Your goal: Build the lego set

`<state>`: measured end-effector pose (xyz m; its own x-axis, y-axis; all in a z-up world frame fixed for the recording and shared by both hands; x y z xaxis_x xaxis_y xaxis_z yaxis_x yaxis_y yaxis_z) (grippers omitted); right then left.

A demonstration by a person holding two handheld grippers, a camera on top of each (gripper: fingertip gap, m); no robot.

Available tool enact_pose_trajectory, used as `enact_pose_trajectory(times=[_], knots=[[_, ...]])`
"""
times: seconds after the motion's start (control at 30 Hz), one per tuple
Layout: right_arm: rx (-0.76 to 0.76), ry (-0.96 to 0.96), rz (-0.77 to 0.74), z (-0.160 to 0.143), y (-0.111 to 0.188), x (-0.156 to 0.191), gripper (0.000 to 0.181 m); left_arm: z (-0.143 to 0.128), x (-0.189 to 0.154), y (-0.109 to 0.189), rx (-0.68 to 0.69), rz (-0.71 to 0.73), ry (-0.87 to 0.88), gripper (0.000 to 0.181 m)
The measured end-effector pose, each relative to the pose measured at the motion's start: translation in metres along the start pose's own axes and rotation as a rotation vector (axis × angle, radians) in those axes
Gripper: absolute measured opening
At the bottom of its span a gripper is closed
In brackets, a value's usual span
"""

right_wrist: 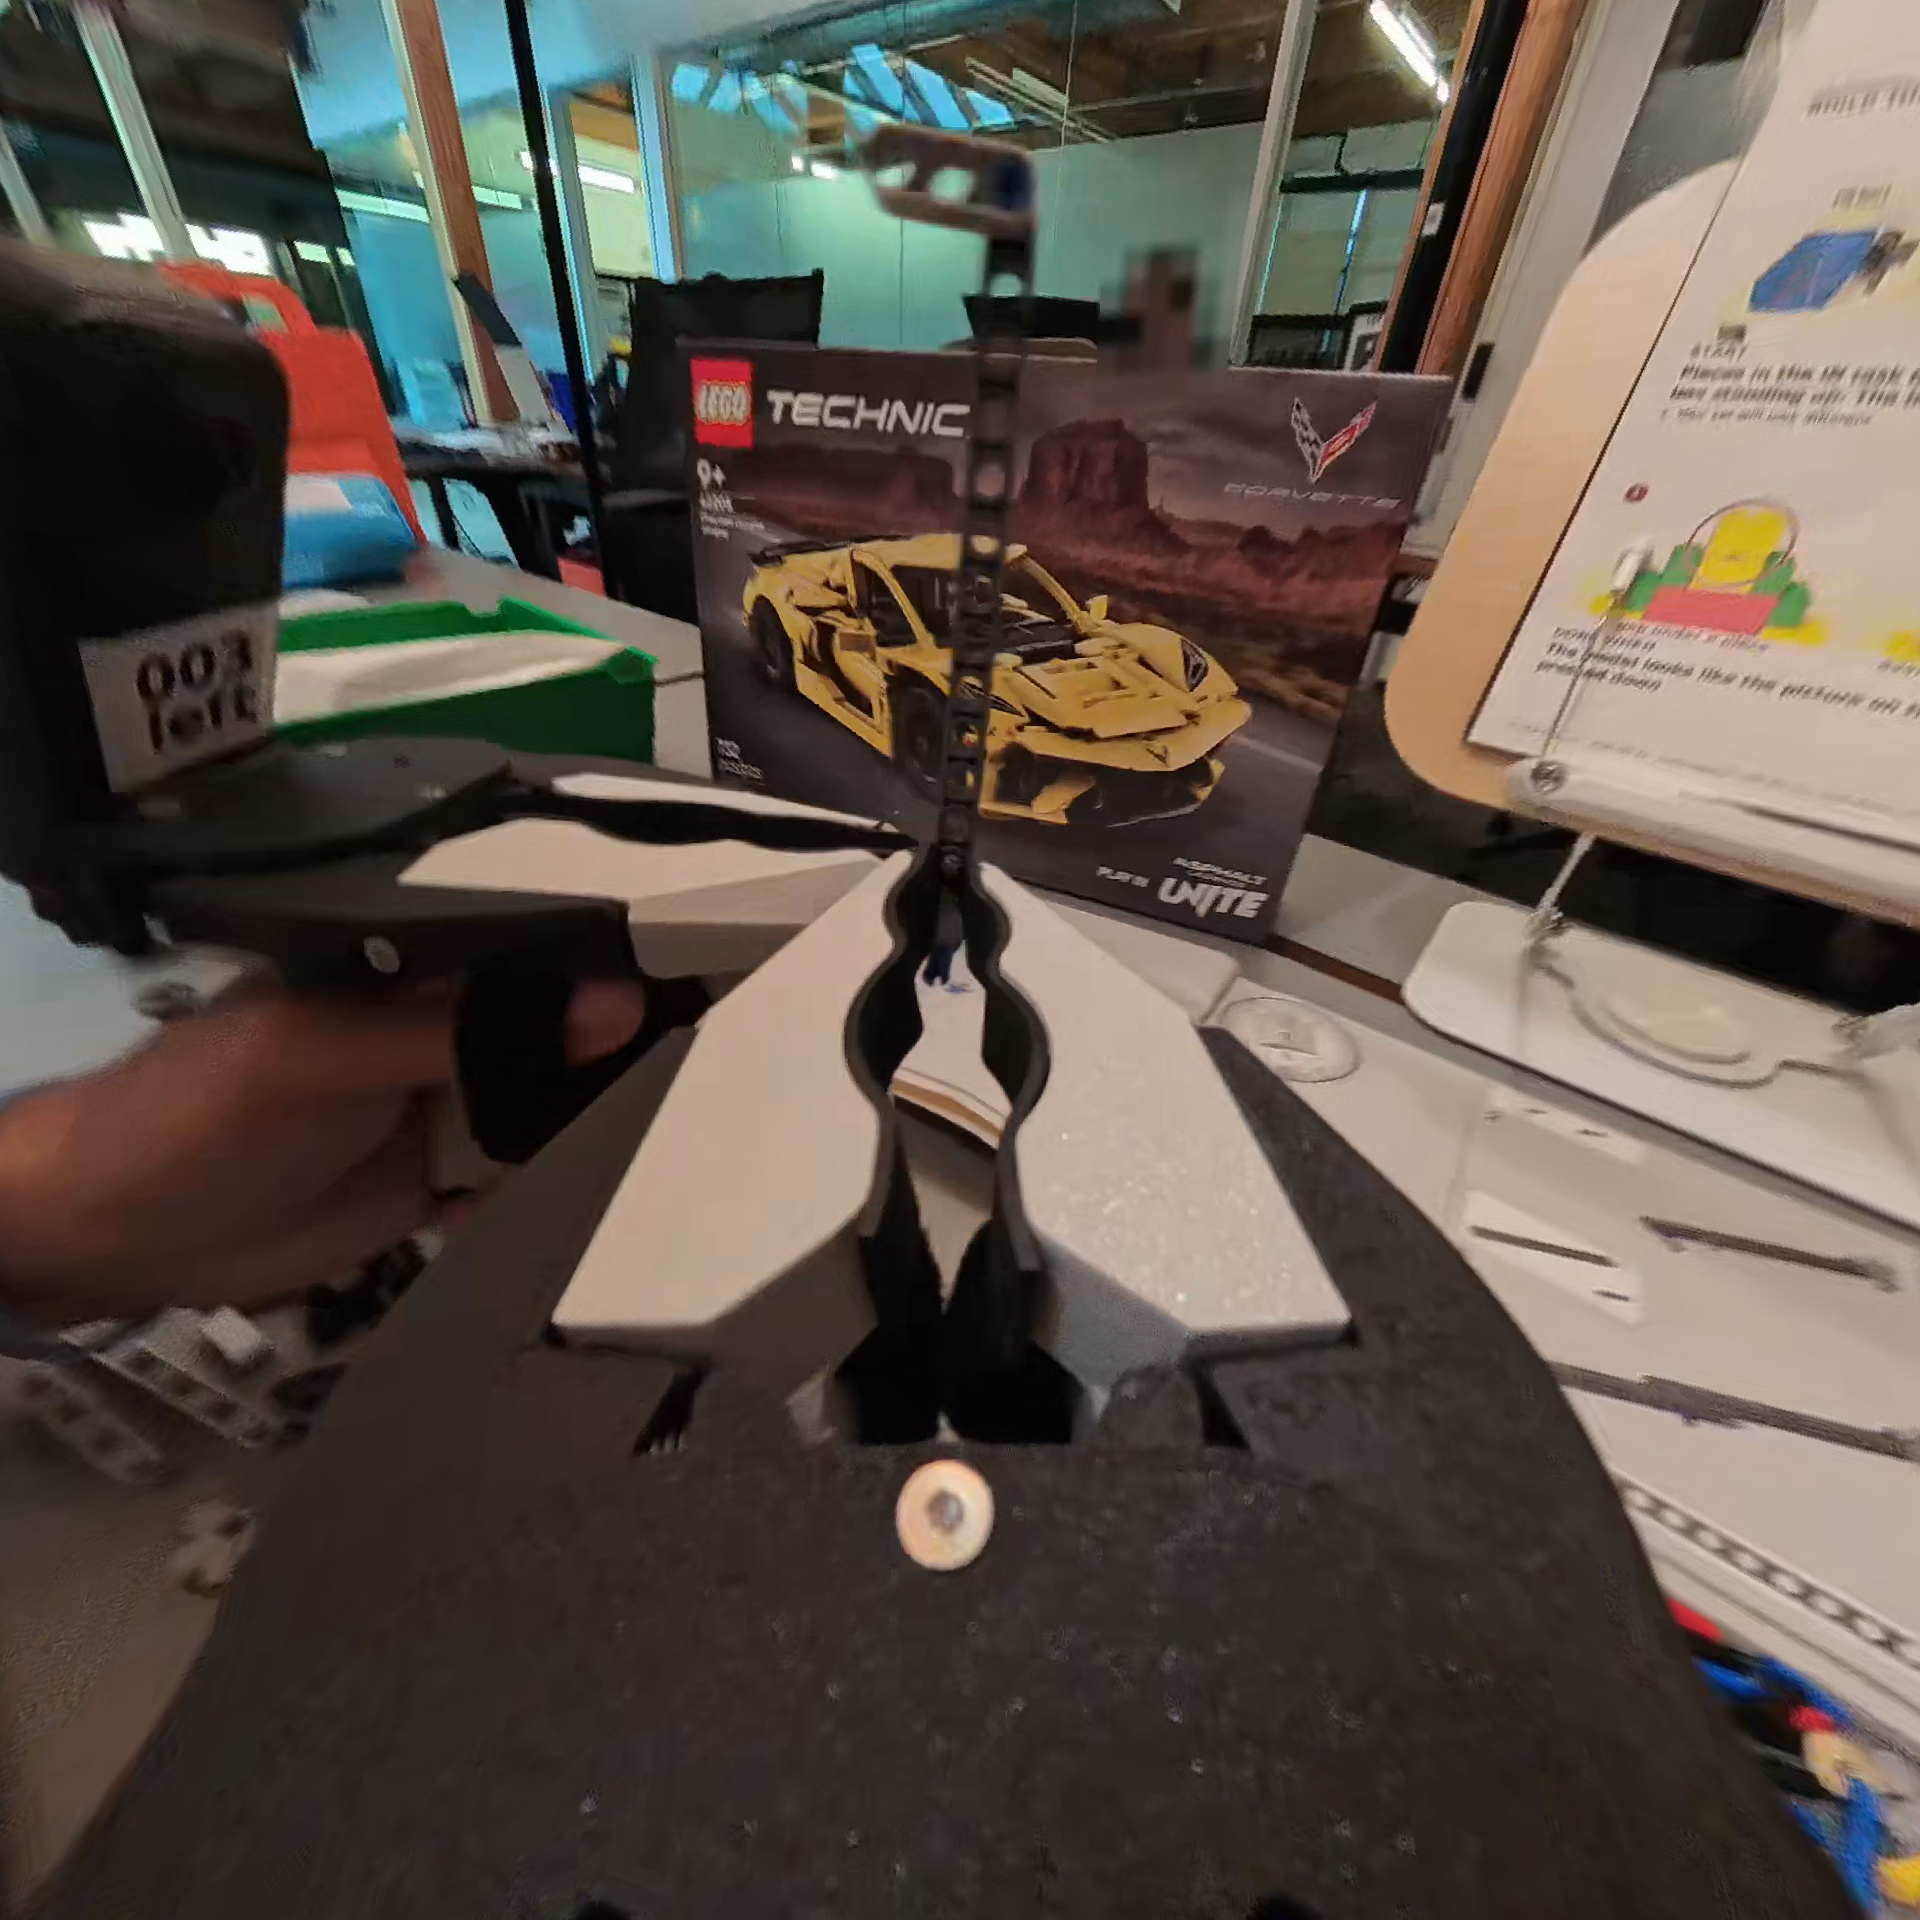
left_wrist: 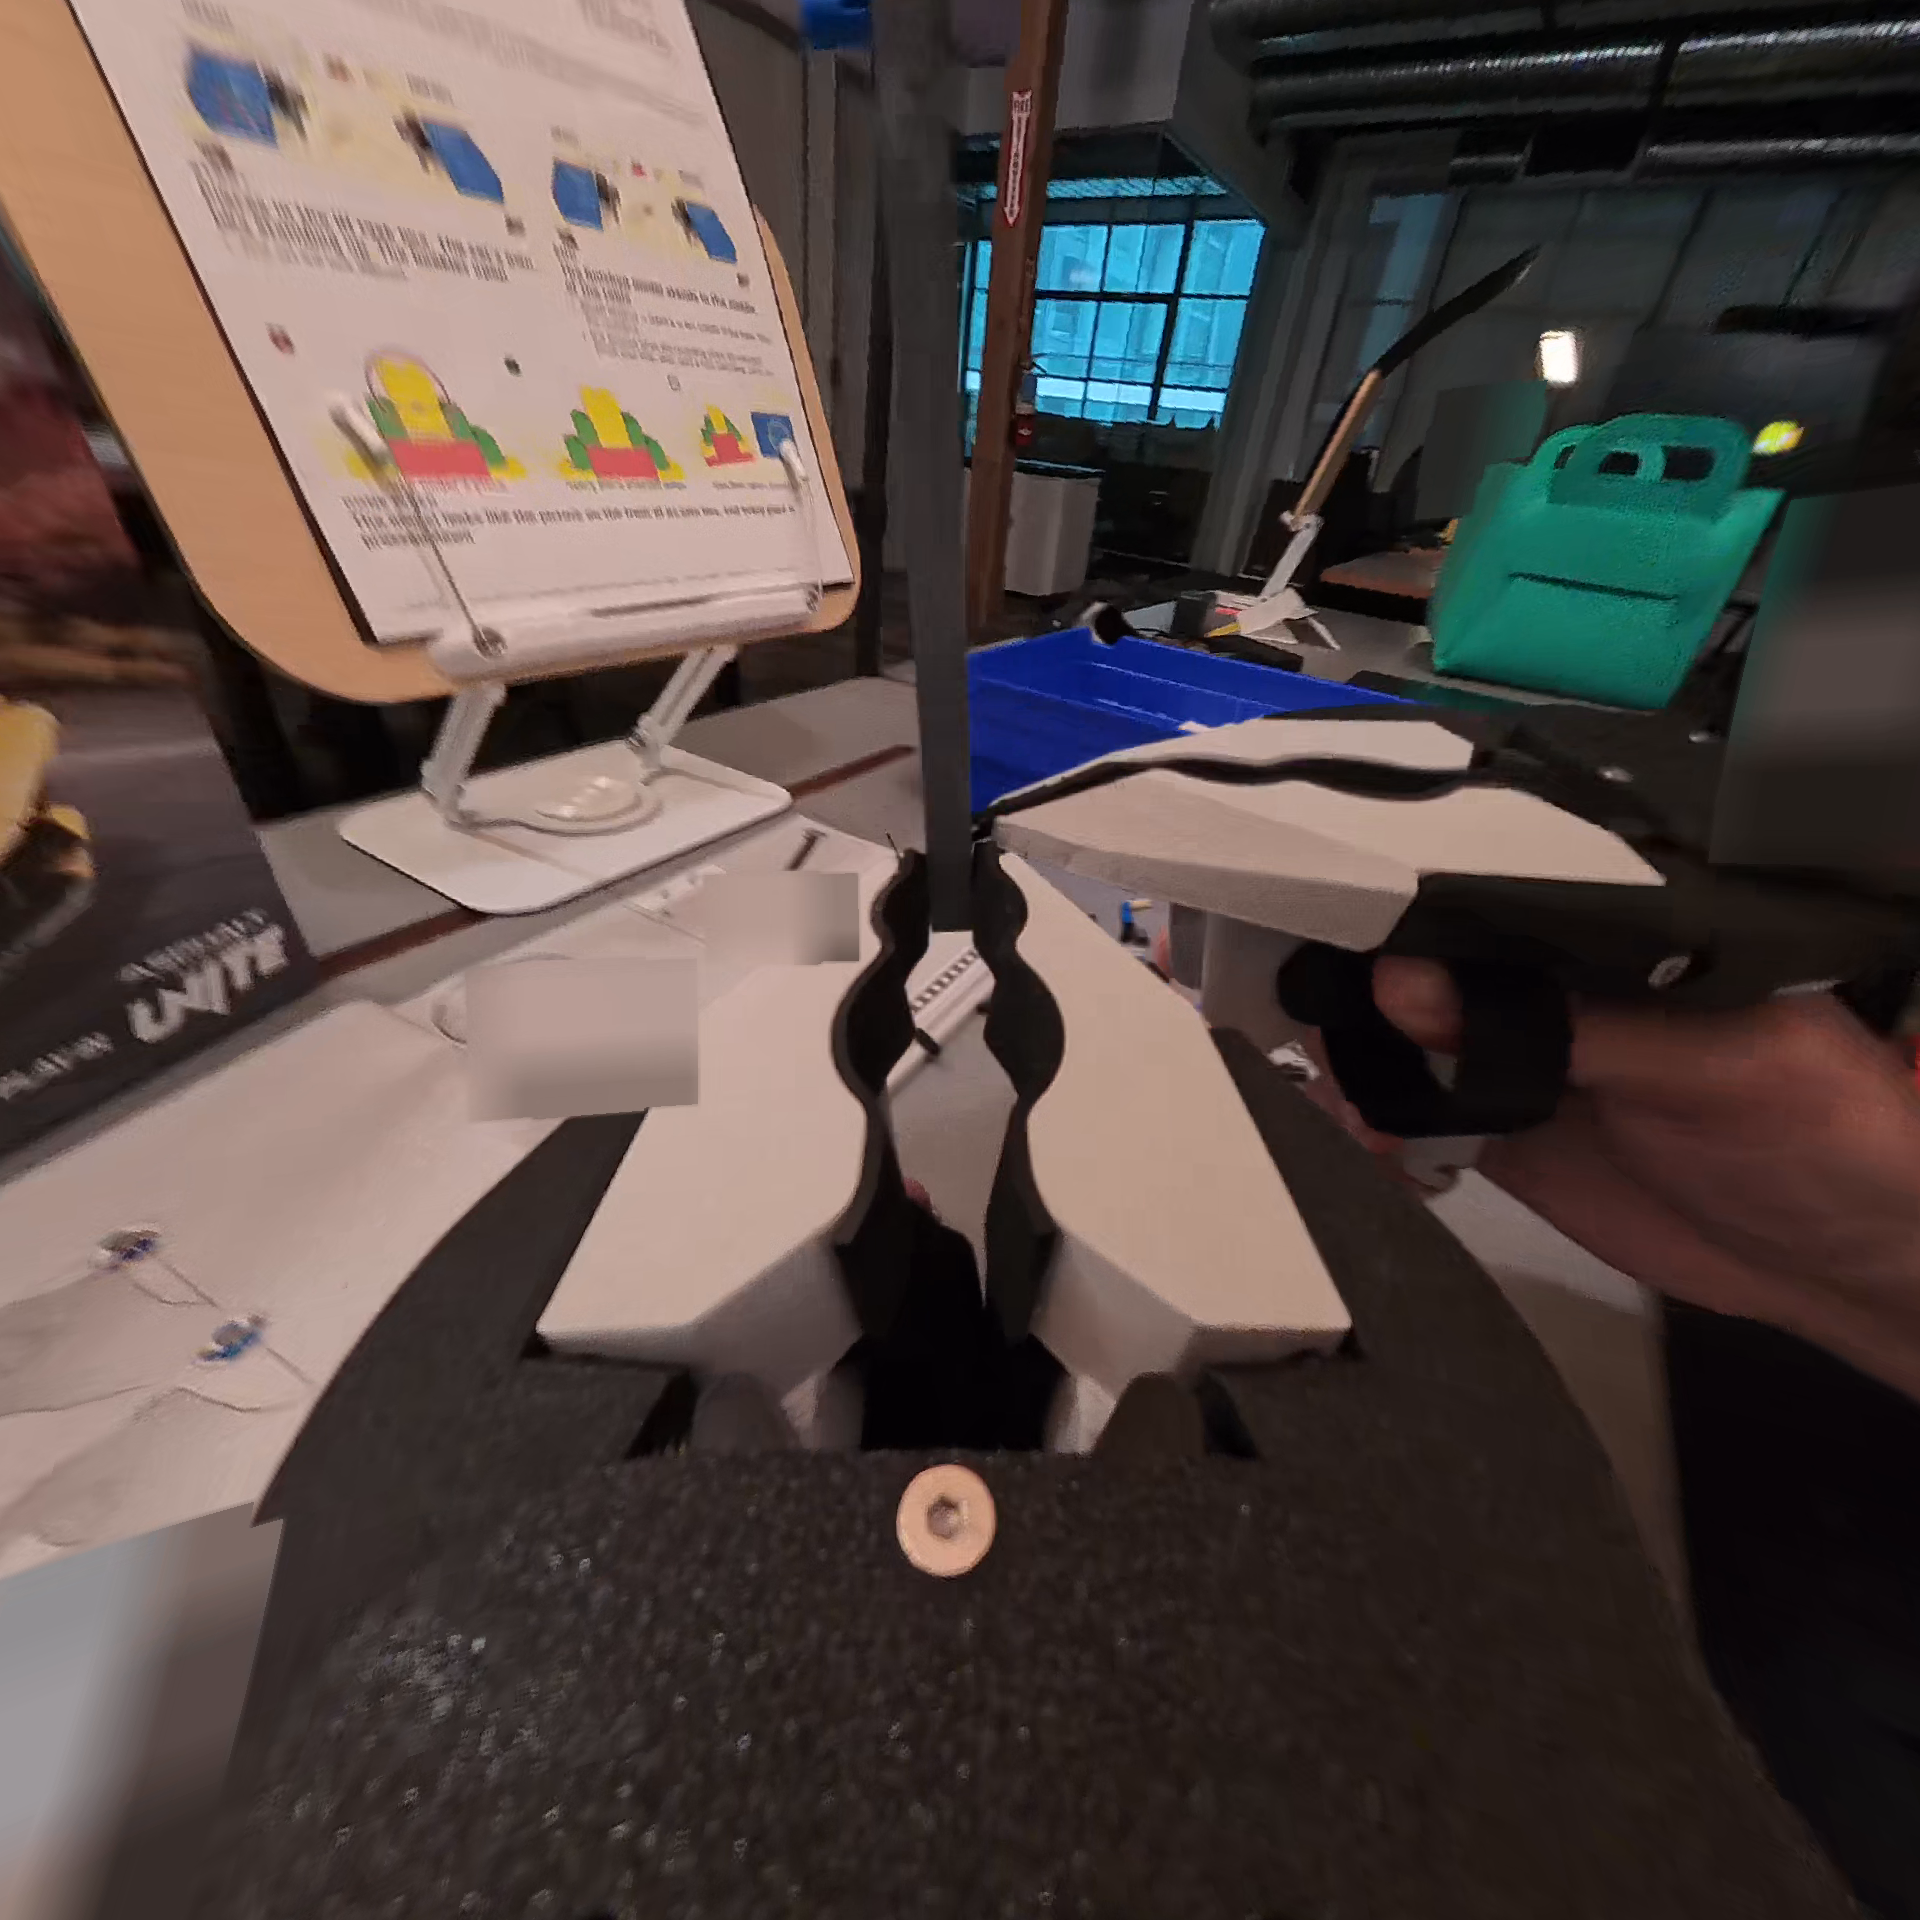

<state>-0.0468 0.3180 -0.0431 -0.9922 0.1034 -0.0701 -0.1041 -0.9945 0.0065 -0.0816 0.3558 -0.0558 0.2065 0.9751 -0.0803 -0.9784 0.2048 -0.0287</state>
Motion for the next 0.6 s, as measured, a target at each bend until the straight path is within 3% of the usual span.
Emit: enact_pose_trajectory(times=[0.13, 0.2, 0.33, 0.5, 0.6], knots=[[0.022, 0.125, -0.006, -0.004, -0.001, -0.008, 0.004, -0.003, 0.008, 0.001, -0.032, -0.045, 0.15, 0.007], [0.084, 0.138, 0.069, -0.004, 0.005, -0.011, 0.004, -0.004, 0.015, 0.004, -0.032, -0.037, 0.176, 0.006], [0.596, 0.255, 0.346, -0.051, 0.029, -0.032, 0.004, -0.008, 0.026, 0.008, 0.002, 0.005, 0.191, 0.006], [1.008, 0.474, 0.53, -0.107, 0.071, -0.063, 0.005, -0.013, 0.029, 0.008, 0.043, 0.02, 0.195, 0.006], [1.134, 0.597, 0.593, -0.123, 0.087, -0.067, 0.005, -0.016, 0.027, 0.005, 0.061, 0.013, 0.199, 0.007]])
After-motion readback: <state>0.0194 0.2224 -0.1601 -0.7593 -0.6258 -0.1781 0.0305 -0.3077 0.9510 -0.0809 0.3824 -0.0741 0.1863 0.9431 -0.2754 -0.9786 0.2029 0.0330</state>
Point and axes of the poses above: each gripper's, where its closed fingertips meet, y back along the fingers, z out of its top, x = y × z across the jaws, the point moved 4 cm from there along y, back along the fingers, and after that the axes turned 13 degrees about -z, right-handed, at the moved point
